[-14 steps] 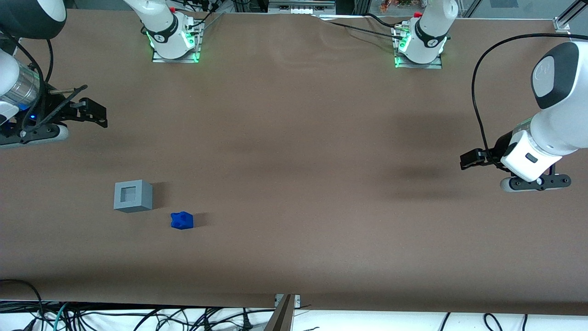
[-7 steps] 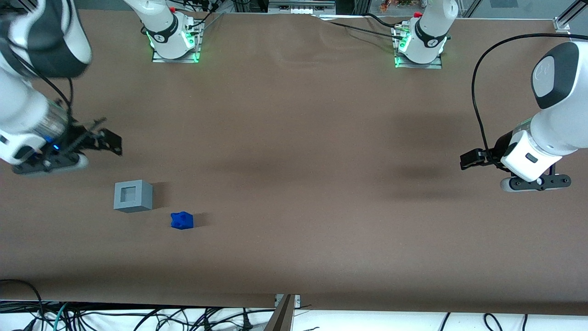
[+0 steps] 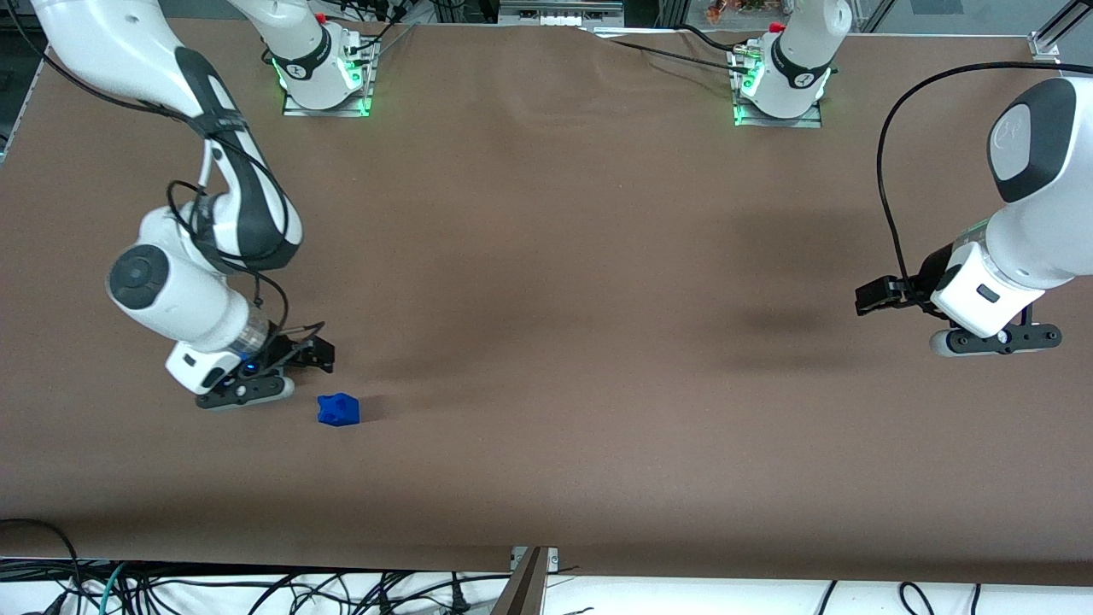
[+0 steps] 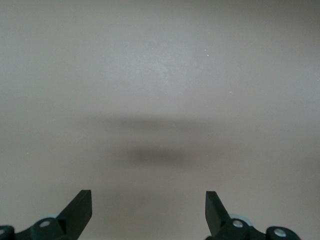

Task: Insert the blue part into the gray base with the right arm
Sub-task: 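Move the open right gripper down over the blue part, then close the right gripper on the blue part and lift it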

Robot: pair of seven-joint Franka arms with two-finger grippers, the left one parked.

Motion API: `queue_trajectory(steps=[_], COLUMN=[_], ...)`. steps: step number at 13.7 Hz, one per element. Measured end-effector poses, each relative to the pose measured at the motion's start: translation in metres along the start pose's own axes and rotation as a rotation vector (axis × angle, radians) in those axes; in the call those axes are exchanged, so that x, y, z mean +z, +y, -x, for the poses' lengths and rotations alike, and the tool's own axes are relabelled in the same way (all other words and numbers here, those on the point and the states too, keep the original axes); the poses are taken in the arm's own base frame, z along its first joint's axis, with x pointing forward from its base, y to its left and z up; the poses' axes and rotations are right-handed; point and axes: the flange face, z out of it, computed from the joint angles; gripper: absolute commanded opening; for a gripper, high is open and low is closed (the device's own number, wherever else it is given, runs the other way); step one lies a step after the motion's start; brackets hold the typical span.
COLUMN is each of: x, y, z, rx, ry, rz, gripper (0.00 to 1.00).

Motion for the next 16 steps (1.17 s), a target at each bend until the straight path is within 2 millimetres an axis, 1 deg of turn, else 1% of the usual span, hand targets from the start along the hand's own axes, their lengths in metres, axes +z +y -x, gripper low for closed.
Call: queue_trajectory(steps=[1,4,6,8,11,12,13,15,16], x=[0.006,0.014,0.027,0.045,0.071,0.076,0.077,0.077,0.078], y=[-0.003,-0.009,-0.009,-0.003,0.007,0.008,0.008,0.004,0.003], z=[-0.003,-0.015,-0.021,-0.021,-0.019,-0.018,-0.018,-0.019,-0.019], rx=[-0.004,-0.032,-0.058,-0.081,-0.096,-0.096,-0.097,-0.101,-0.104], ry=[0.0,0.014,0.033,0.047,0.06,0.058,0.057,0.057,0.057], rz=[-0.003,-0.006,-0.002,0.0,0.008,0.009,0.008,0.008,0.008], gripper=[0.99,0.99,0.99,0.98,0.82,0.79,0.76,0.73,0.69])
